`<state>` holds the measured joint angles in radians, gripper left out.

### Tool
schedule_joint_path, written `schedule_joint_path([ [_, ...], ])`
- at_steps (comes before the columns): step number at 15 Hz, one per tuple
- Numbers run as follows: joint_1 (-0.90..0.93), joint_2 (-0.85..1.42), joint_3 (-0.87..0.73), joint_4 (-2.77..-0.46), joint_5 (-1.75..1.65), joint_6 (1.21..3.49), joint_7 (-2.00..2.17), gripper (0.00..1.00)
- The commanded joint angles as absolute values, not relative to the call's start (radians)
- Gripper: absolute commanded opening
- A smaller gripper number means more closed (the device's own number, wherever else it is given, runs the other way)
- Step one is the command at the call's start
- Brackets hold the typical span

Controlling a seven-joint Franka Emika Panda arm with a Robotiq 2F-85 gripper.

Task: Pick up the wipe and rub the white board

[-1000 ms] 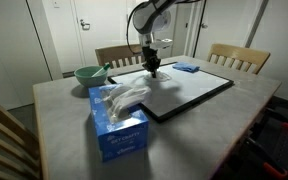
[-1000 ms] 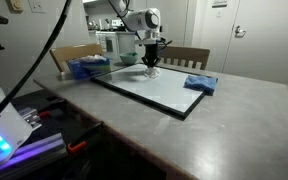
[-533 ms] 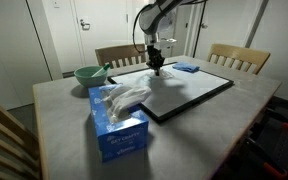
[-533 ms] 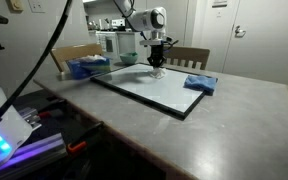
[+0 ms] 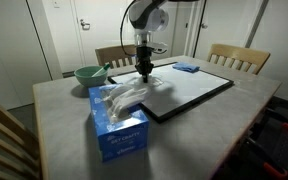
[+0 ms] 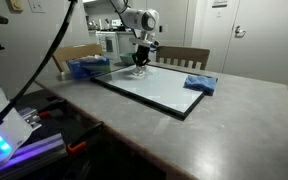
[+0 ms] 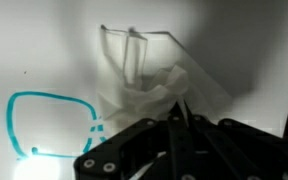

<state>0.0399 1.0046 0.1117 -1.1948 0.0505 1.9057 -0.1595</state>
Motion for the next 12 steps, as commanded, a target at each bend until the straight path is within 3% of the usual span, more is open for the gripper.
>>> schedule_joint_path([
  [1,0.048,1.029,0.035,-1.244,-0.017,1.982,-0.132,0.00],
  [6,0.034,1.020,-0.056,-1.266,-0.087,2.051,-0.009,0.00],
  [12,0.010,1.014,0.054,-1.253,-0.007,1.948,-0.130,0.00],
])
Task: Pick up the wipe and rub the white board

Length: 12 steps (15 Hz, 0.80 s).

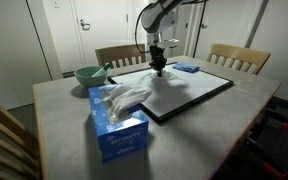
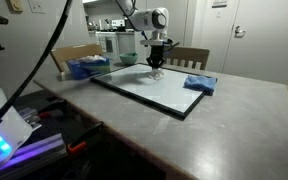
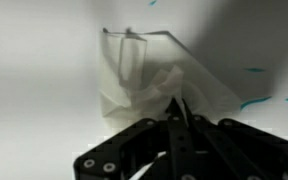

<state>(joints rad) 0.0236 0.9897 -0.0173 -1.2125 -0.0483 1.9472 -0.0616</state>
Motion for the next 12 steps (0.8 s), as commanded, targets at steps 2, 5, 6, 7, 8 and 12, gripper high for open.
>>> schedule_joint_path([
  [2,0.005,1.017,0.096,-1.244,0.024,1.920,-0.181,0.00],
  [5,-0.007,1.031,0.140,-1.231,0.072,1.863,-0.262,0.00],
  [6,0.013,1.031,0.113,-1.242,0.048,1.887,-0.240,0.00],
  [7,0.026,1.031,0.082,-1.251,0.018,1.917,-0.217,0.00],
  [8,0.025,1.031,0.069,-1.253,0.009,1.929,-0.205,0.00],
  [12,0.008,1.033,0.018,-1.251,-0.002,1.969,-0.138,0.00],
])
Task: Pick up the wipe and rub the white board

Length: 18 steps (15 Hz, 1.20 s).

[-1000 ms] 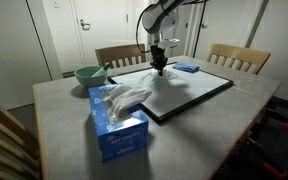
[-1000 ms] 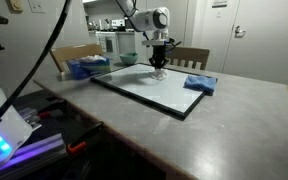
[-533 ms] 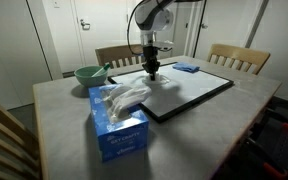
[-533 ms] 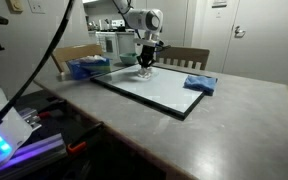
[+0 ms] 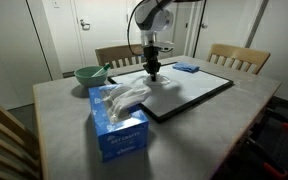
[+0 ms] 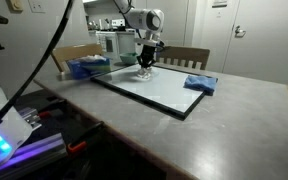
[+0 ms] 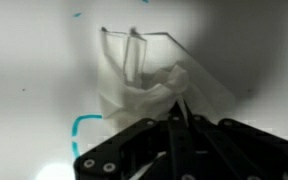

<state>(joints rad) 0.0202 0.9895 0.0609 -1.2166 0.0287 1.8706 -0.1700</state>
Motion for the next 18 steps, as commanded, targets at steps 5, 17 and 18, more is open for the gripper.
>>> schedule_joint_path([
  [5,0.001,1.040,-0.019,-1.235,-0.007,2.006,-0.066,0.00],
  [17,0.021,1.136,0.060,-1.064,0.064,1.986,-0.018,0.00],
  [18,0.024,1.144,0.068,-1.049,0.066,1.980,-0.022,0.00],
])
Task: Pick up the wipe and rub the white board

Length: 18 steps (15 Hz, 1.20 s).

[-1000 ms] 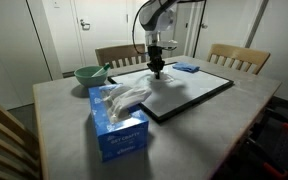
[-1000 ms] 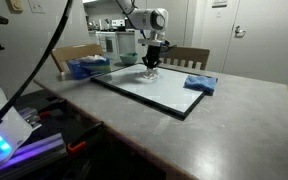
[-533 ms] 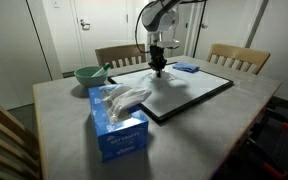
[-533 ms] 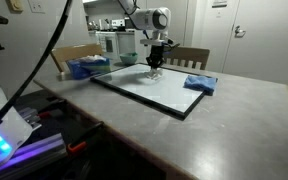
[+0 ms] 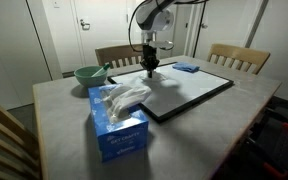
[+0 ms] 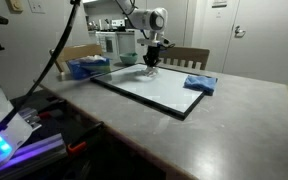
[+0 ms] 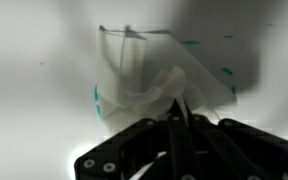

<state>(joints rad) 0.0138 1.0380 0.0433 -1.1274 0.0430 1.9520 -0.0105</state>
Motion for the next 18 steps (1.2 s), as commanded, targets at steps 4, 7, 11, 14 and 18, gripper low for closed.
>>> schedule_joint_path([
  [4,0.048,1.175,0.103,-0.997,0.061,1.947,-0.072,0.00],
  [7,0.073,1.187,0.083,-0.982,0.027,1.956,-0.080,0.00],
  [11,0.085,1.181,0.009,-0.993,-0.039,2.006,-0.032,0.00],
  [14,0.079,1.172,-0.041,-1.014,-0.084,2.054,0.019,0.00],
  [18,0.052,1.164,-0.005,-1.020,-0.043,2.021,-0.001,0.00],
])
